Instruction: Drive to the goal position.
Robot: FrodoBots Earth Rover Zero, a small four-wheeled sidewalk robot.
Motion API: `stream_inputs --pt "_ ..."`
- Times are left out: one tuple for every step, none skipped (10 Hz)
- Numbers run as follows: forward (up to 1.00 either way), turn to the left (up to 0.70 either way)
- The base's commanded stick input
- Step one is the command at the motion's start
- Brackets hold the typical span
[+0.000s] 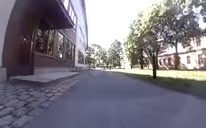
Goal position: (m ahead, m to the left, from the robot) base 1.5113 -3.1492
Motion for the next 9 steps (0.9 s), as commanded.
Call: stream_inputs --pt "0.45 0.00" --pt "0.45 0.00" --pt "0.45 0.00" --pt "0.45 0.00" --pt "0.45 0.00" --pt "0.45 0.00" --pt "0.45 0.00" --pt "0.45 0.00" --pt "0.45 0.00"
